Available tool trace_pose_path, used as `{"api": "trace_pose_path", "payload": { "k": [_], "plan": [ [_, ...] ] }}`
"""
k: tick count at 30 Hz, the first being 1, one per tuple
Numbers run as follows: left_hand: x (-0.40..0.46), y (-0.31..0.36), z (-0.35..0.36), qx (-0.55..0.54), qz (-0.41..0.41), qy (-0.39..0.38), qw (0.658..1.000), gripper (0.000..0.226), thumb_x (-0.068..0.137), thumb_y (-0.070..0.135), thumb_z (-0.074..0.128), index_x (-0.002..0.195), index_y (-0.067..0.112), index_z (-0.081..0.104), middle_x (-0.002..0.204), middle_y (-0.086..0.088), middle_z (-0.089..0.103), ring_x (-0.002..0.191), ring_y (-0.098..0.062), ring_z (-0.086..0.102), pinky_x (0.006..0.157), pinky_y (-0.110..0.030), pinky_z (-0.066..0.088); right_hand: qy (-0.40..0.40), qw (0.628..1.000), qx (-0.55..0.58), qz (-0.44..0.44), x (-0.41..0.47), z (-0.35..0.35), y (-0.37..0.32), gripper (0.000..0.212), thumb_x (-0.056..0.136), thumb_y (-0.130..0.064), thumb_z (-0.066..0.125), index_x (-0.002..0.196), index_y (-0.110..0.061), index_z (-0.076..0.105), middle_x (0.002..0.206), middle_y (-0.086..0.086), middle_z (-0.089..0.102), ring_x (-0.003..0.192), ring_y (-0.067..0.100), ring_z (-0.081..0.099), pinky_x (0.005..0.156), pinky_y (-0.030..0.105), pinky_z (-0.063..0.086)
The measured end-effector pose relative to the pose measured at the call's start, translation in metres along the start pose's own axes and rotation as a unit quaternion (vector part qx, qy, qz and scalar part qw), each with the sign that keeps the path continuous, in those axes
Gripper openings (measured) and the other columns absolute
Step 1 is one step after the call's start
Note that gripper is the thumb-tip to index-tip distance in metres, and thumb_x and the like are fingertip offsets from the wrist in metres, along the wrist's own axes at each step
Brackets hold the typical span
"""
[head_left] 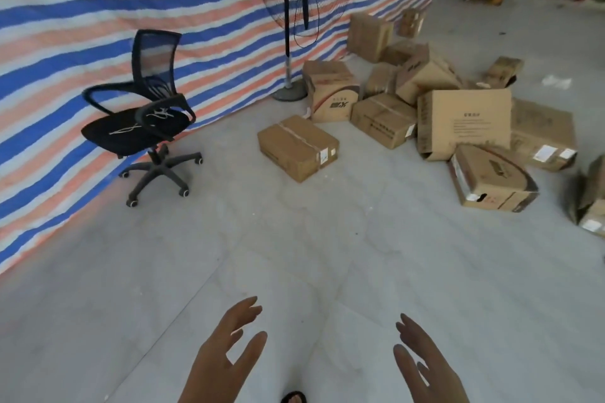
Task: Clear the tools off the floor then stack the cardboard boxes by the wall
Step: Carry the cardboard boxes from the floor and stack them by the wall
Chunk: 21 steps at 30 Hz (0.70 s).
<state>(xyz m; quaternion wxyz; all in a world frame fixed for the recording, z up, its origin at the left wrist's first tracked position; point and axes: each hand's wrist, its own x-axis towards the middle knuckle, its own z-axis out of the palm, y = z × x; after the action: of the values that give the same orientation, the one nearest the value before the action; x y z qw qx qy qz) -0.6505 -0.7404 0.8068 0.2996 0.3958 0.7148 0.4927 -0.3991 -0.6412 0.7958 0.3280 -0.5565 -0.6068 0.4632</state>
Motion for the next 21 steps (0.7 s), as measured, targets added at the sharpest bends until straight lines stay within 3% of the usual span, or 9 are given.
{"api": "trace_pose_path", "payload": {
  "k": [3, 6, 8, 11, 14, 16, 18, 20, 21],
  "plan": [
    [0.057, 0.001, 0.005, 0.007, -0.011, -0.021, 1.000, 0.057, 0.055, 0.077, 0.059, 0.109, 0.065, 0.044, 0.109, 0.036, 0.060, 0.107, 0.011, 0.055, 0.087, -0.008, 0.043, -0.021, 1.000, -0.007, 0.007, 0.052, 0.014, -0.012, 0.035, 0.072, -0.060, 0.060, 0.093, -0.080, 0.041, 0.108, -0.043, 0.052, 0.098, -0.027, 0.048, 0.090, 0.023, 0.039],
    [0.105, 0.006, 0.014, 0.017, -0.024, -0.037, 0.999, 0.065, 0.052, 0.085, 0.056, 0.112, 0.063, 0.042, 0.111, 0.036, 0.059, 0.108, 0.011, 0.055, 0.089, -0.013, 0.042, -0.023, 0.999, -0.024, 0.014, 0.099, 0.020, -0.019, 0.043, 0.059, -0.077, 0.059, 0.097, -0.080, 0.039, 0.109, -0.045, 0.050, 0.100, -0.026, 0.048, 0.085, 0.014, 0.038],
    [0.139, 0.006, 0.021, 0.024, -0.043, -0.032, 0.998, 0.067, 0.053, 0.088, 0.053, 0.113, 0.062, 0.043, 0.111, 0.036, 0.059, 0.108, 0.011, 0.055, 0.089, -0.012, 0.041, -0.023, 0.999, -0.028, 0.026, 0.134, 0.024, -0.021, 0.043, 0.060, -0.071, 0.060, 0.096, -0.080, 0.039, 0.109, -0.046, 0.050, 0.100, -0.027, 0.047, 0.085, 0.013, 0.037],
    [0.194, 0.001, 0.039, 0.016, -0.068, -0.042, 0.997, 0.041, 0.079, 0.045, 0.067, 0.105, 0.068, 0.045, 0.107, 0.036, 0.060, 0.107, 0.012, 0.055, 0.091, -0.015, 0.041, -0.040, 0.998, -0.021, 0.043, 0.196, 0.028, -0.020, 0.034, 0.076, -0.058, 0.056, 0.096, -0.080, 0.039, 0.109, -0.046, 0.050, 0.101, -0.027, 0.047, 0.087, 0.016, 0.037],
    [0.261, 0.001, 0.066, 0.023, -0.084, -0.034, 0.996, 0.061, 0.086, 0.015, 0.063, 0.101, 0.071, 0.045, 0.105, 0.038, 0.060, 0.106, 0.013, 0.054, 0.091, -0.016, 0.041, -0.050, 0.997, -0.033, 0.041, 0.271, 0.026, -0.022, 0.048, 0.072, -0.042, 0.057, 0.095, -0.080, 0.040, 0.108, -0.045, 0.051, 0.100, -0.026, 0.047, 0.088, 0.019, 0.037],
    [0.311, 0.007, 0.091, 0.023, -0.095, -0.036, 0.995, 0.059, 0.086, 0.018, 0.064, 0.101, 0.072, 0.043, 0.106, 0.040, 0.058, 0.106, 0.015, 0.053, 0.092, -0.016, 0.041, -0.062, 0.996, -0.035, 0.050, 0.329, 0.017, -0.024, 0.054, 0.079, -0.032, 0.061, 0.094, -0.080, 0.040, 0.108, -0.045, 0.051, 0.099, -0.027, 0.047, 0.089, 0.021, 0.038],
    [0.360, 0.023, 0.117, 0.012, -0.094, -0.032, 0.995, 0.047, 0.080, 0.041, 0.068, 0.103, 0.072, 0.042, 0.107, 0.041, 0.056, 0.106, 0.016, 0.052, 0.091, -0.016, 0.042, -0.062, 0.996, -0.043, 0.055, 0.390, 0.005, -0.030, 0.061, 0.083, -0.024, 0.063, 0.090, -0.081, 0.041, 0.107, -0.044, 0.051, 0.096, -0.029, 0.047, 0.092, 0.025, 0.038],
    [0.411, 0.048, 0.140, 0.009, -0.081, -0.019, 0.996, 0.056, 0.058, 0.077, 0.062, 0.109, 0.068, 0.041, 0.109, 0.042, 0.055, 0.106, 0.016, 0.052, 0.087, -0.011, 0.042, -0.047, 0.997, -0.046, 0.046, 0.451, -0.007, -0.049, 0.049, 0.079, -0.037, 0.064, 0.089, -0.080, 0.043, 0.105, -0.041, 0.054, 0.095, -0.029, 0.047, 0.093, 0.028, 0.040],
    [0.435, 0.058, 0.149, 0.010, -0.081, -0.010, 0.997, 0.066, 0.051, 0.085, 0.056, 0.111, 0.066, 0.040, 0.110, 0.041, 0.056, 0.107, 0.016, 0.053, 0.085, -0.009, 0.041, -0.045, 0.997, -0.048, 0.043, 0.480, -0.011, -0.057, 0.039, 0.074, -0.051, 0.062, 0.090, -0.080, 0.042, 0.105, -0.037, 0.059, 0.095, -0.029, 0.048, 0.092, 0.027, 0.041]
  ]
}}
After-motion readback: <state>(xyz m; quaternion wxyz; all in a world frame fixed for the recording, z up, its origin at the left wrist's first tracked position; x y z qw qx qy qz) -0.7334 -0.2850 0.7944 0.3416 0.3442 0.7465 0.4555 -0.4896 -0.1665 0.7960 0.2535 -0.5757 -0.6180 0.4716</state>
